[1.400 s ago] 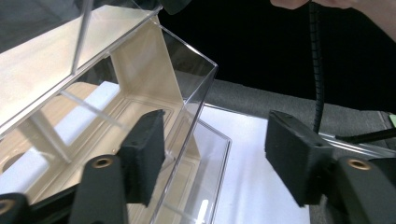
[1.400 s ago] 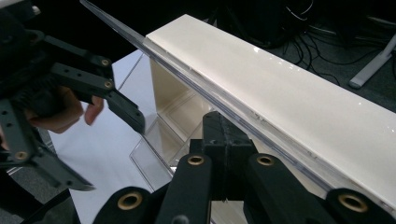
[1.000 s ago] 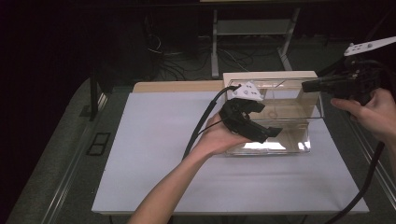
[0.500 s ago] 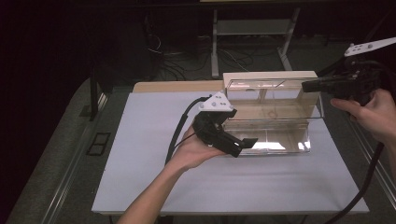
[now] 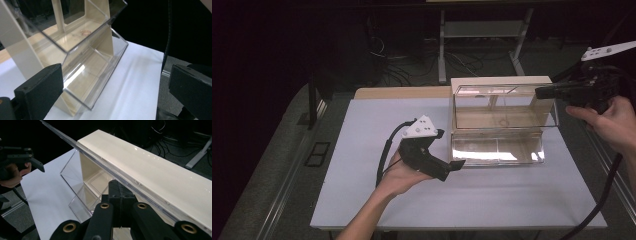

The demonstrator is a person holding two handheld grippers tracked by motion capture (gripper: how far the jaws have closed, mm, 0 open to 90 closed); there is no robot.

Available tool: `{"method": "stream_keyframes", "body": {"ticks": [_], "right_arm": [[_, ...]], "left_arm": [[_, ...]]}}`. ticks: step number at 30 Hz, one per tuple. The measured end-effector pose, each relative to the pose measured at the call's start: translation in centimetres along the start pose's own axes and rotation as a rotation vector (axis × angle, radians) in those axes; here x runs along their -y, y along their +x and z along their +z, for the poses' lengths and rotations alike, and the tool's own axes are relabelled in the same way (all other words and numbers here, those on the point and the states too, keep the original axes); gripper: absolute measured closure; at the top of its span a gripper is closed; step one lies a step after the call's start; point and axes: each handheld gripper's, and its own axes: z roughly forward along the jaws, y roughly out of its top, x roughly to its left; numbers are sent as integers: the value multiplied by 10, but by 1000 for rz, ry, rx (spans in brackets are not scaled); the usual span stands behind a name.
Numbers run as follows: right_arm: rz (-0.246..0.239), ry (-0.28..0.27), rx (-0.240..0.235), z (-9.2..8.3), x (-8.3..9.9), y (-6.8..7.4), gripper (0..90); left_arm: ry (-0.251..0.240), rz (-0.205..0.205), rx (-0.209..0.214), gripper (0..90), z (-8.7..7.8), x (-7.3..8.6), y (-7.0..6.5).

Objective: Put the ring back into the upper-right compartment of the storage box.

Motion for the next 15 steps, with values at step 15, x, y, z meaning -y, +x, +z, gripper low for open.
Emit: {"method": "stream_keyframes", "body": {"ticks": [15], "right_arm": [[-4, -3, -5, 0, 0, 0, 894]], "left_arm": [[-19, -86, -62, 0, -8, 56, 19]]}}
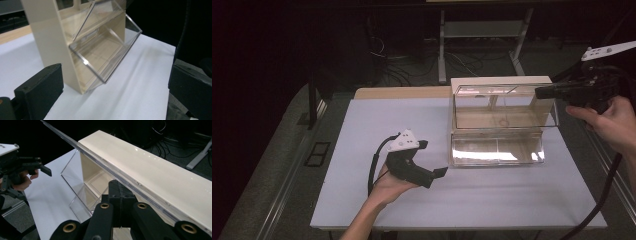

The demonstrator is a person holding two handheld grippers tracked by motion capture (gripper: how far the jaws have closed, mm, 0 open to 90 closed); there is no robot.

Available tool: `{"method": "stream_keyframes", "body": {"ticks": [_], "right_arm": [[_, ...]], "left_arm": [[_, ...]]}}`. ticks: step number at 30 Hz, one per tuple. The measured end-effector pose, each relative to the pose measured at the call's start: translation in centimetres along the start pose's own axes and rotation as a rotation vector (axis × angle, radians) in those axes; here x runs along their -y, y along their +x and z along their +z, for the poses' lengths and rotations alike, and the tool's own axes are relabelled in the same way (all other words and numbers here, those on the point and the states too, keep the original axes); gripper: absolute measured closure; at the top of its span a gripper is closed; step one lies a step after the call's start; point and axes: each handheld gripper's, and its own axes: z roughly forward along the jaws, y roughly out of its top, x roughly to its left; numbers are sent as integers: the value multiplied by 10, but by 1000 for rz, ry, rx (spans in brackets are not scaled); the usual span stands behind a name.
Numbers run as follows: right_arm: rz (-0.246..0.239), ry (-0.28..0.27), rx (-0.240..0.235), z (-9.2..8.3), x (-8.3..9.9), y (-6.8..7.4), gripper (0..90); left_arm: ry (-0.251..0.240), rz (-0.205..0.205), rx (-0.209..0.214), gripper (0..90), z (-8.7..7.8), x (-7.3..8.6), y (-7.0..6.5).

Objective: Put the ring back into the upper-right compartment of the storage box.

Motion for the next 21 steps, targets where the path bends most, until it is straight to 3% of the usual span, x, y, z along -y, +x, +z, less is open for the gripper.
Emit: {"method": "stream_keyframes", "body": {"ticks": [17, 21], "right_arm": [[1, -2, 7, 0, 1, 0, 894], [0, -4, 10, 0, 1, 1, 895]], "left_arm": [[32, -85, -72, 0, -28, 59, 28], [15, -122, -93, 0, -36, 73, 34]]}}
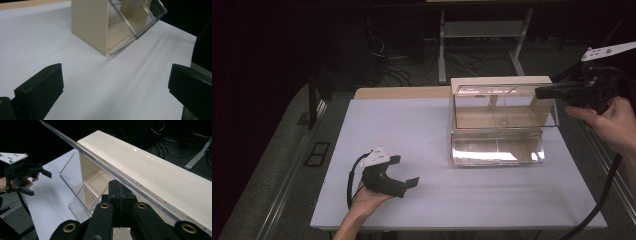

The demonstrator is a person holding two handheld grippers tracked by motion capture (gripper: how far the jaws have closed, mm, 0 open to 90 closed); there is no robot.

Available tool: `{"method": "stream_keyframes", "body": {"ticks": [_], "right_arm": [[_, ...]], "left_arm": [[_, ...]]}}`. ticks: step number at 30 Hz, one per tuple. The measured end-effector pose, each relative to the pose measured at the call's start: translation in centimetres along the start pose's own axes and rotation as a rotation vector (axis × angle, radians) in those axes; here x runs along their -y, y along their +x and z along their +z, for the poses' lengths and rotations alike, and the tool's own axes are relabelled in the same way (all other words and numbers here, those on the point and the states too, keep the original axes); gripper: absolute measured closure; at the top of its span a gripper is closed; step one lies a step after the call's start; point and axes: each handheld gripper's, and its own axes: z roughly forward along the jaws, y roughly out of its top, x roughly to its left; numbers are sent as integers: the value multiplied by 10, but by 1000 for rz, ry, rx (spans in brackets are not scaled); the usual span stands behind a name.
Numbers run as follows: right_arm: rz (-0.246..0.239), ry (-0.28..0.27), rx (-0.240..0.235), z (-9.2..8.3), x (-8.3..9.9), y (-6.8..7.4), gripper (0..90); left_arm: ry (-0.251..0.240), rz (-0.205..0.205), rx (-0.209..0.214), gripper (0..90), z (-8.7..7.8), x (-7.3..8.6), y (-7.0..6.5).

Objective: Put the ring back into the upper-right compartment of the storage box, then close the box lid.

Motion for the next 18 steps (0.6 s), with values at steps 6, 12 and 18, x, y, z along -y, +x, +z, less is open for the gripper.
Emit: {"method": "stream_keyframes", "body": {"ticks": [6, 12, 18], "right_arm": [[0, -8, 4, 0, 1, 0, 894], [6, -18, 8, 0, 3, 1, 894], [16, -47, 14, -1, 8, 3, 894]], "left_arm": [[5, -32, -32, 0, -8, 18, 8], [1, -48, -51, 0, -12, 28, 13], [-6, -50, -49, 0, -12, 29, 12]]}}
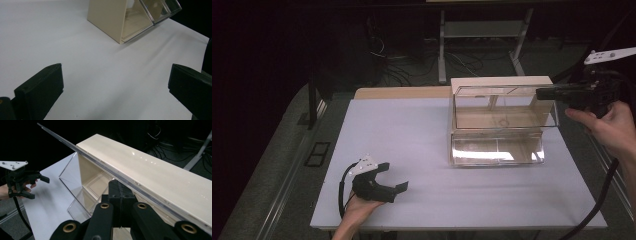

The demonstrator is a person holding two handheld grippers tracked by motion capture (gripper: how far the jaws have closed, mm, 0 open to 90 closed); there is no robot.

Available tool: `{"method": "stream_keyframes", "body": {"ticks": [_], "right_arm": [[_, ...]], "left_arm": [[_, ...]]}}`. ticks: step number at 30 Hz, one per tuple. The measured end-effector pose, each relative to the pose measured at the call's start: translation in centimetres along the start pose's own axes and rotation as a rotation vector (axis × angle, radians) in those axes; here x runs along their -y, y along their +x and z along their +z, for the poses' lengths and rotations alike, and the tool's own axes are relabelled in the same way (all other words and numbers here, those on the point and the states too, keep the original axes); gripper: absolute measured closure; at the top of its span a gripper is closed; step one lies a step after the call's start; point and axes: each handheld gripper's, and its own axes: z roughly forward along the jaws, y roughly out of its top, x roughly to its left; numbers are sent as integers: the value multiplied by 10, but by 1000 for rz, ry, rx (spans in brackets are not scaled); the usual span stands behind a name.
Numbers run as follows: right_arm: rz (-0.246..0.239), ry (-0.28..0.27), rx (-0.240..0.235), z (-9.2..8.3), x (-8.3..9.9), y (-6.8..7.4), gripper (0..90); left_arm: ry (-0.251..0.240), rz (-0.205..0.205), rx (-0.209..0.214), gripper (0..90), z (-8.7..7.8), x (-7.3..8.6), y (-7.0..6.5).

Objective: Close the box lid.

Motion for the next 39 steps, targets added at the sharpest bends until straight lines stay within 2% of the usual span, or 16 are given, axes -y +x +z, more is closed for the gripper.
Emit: {"method": "stream_keyframes", "body": {"ticks": [15, 39], "right_arm": [[25, -51, 0, -1, 18, 10, 894], [50, -41, -18, 7, 50, 23, 894]], "left_arm": [[-6, 1, 11, 0, -1, 1, -2], [-16, -3, 16, 0, -3, 2, -3]]}}
